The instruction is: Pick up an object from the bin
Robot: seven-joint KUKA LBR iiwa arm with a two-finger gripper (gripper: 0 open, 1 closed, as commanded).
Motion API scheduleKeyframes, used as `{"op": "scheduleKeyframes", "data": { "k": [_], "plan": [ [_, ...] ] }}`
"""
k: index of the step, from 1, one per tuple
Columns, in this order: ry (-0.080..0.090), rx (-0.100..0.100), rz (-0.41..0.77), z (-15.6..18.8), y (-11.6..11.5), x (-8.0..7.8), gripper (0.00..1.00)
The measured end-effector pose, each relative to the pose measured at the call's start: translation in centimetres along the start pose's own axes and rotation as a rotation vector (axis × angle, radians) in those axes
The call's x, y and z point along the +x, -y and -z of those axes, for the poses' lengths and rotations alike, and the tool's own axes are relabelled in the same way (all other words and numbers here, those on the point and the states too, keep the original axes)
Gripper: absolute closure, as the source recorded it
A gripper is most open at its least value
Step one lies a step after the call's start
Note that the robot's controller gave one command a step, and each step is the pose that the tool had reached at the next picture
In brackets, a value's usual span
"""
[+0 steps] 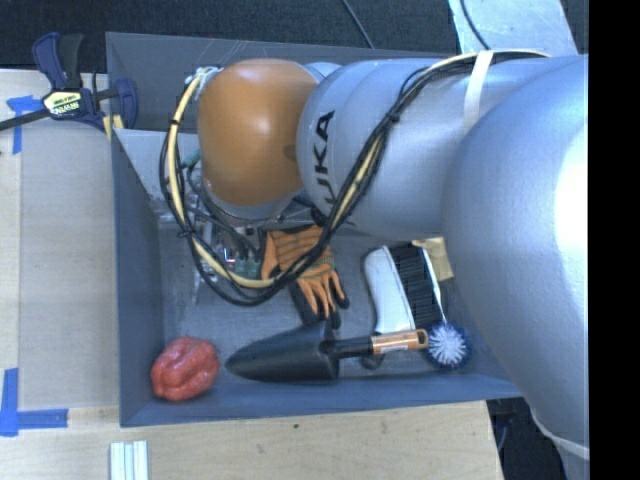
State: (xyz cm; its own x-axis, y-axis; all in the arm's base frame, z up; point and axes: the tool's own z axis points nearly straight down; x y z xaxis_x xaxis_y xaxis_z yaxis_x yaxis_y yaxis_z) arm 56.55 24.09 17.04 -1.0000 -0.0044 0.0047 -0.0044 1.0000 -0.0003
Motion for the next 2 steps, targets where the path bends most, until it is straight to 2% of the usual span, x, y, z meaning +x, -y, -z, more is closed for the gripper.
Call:
{"op": "scheduleKeyframes", "data": {
  "k": [1, 2],
  "plan": [
    [0.007, -0.002, -0.005, 0.5, 0.2, -0.2, 0.0],
    [0.033, -0.003, 0.287, -8.0, 0.0, 4.8, 0.0]
  ]
}}
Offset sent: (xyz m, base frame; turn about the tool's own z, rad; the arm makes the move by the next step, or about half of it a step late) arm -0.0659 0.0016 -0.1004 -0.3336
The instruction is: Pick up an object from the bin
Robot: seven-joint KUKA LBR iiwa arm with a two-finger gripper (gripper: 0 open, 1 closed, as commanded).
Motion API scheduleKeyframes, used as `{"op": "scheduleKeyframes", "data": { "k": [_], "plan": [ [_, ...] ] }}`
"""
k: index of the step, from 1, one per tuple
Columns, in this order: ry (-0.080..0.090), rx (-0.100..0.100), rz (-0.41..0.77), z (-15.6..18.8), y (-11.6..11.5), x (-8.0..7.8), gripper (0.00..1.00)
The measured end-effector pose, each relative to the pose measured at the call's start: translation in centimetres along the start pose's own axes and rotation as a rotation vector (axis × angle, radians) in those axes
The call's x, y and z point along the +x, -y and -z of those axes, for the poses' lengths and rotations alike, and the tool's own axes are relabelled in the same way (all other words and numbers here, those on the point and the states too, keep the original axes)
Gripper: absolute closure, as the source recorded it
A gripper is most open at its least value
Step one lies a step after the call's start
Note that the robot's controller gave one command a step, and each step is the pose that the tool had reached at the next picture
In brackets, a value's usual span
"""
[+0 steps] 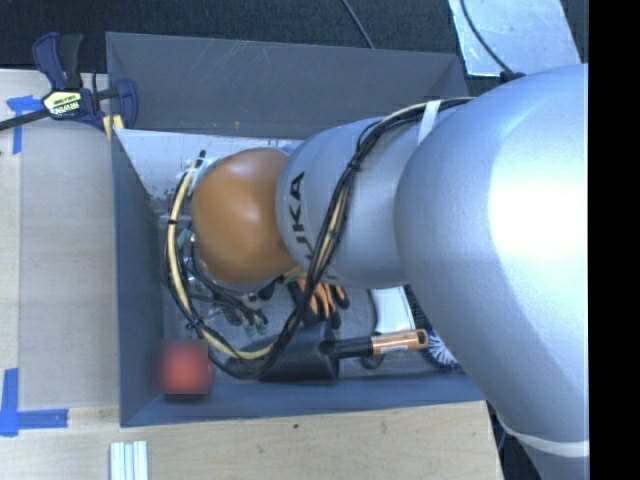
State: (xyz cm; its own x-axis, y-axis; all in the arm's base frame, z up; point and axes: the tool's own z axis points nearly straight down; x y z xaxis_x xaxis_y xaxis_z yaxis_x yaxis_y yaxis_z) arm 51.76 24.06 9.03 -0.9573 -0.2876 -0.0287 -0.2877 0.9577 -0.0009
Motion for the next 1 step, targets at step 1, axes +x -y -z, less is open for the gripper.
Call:
{"op": "scheduleKeyframes", "data": {
  "k": [1],
  "plan": [
    [-0.013, 0.002, -0.113, 7.32, 8.65, 5.16, 0.0]
  ]
}}
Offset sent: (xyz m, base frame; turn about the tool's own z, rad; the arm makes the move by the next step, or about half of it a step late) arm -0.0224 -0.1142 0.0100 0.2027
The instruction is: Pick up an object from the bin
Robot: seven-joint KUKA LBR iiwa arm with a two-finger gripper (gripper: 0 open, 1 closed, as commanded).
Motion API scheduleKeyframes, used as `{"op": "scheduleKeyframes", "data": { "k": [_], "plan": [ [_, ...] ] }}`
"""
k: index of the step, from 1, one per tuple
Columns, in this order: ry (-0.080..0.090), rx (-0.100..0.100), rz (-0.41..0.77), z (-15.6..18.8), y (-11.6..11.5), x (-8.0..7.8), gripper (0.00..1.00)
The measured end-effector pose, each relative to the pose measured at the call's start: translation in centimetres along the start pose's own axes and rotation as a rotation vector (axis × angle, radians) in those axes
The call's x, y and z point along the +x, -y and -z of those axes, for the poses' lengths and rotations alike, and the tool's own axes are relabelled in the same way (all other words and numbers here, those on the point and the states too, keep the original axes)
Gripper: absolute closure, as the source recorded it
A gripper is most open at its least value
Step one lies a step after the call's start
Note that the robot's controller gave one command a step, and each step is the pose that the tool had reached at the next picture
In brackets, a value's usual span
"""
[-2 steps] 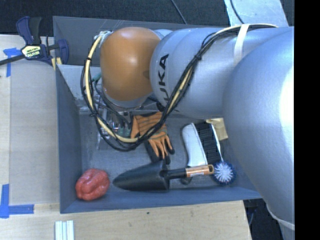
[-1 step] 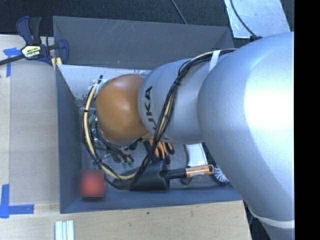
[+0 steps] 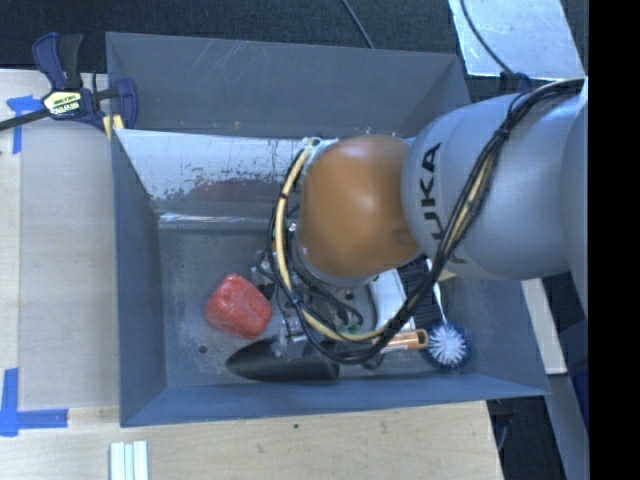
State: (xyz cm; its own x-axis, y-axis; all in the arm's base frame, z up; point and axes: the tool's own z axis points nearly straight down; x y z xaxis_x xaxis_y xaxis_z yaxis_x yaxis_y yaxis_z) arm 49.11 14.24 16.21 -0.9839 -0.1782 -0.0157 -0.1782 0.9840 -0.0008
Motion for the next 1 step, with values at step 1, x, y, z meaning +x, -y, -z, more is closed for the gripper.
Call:
{"op": "scheduleKeyframes", "data": {
  "k": [1],
  "plan": [
    [0.022, -0.007, -0.09, -6.22, 1.68, -0.06, 0.0]
  ]
}}
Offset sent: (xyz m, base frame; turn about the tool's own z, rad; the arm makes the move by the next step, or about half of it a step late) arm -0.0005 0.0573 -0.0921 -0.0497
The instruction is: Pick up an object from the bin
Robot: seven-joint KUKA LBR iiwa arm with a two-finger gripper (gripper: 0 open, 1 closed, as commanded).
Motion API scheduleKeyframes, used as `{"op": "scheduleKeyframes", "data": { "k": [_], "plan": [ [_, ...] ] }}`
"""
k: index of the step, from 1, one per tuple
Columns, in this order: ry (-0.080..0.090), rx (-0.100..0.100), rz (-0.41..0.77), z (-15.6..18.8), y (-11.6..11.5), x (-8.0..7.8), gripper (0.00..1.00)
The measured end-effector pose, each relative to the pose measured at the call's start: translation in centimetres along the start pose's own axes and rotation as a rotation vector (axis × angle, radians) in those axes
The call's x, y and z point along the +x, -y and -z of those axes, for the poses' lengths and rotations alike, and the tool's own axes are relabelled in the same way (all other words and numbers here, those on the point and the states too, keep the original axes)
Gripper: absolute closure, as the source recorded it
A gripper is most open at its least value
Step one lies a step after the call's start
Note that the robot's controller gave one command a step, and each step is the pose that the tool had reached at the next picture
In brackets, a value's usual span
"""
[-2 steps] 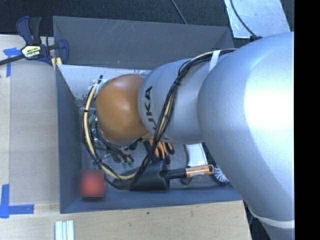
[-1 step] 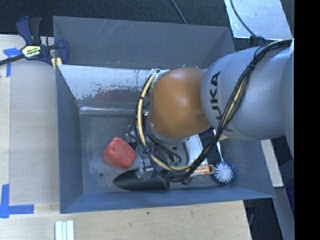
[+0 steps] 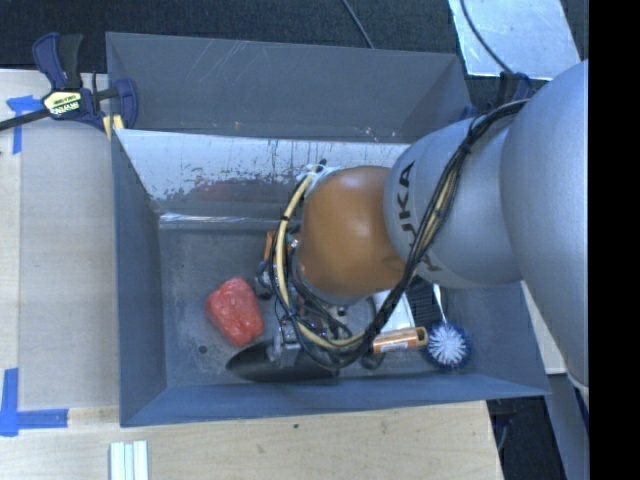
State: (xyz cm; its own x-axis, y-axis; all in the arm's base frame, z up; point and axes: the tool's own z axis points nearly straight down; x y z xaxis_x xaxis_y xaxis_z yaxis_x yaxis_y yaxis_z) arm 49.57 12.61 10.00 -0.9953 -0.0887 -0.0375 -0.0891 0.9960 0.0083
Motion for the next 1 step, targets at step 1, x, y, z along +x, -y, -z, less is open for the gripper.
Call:
{"op": "scheduleKeyframes", "data": {
  "k": [1],
  "plan": [
    [-0.003, -0.003, 0.142, -2.91, -7.54, -0.25, 0.0]
  ]
}}
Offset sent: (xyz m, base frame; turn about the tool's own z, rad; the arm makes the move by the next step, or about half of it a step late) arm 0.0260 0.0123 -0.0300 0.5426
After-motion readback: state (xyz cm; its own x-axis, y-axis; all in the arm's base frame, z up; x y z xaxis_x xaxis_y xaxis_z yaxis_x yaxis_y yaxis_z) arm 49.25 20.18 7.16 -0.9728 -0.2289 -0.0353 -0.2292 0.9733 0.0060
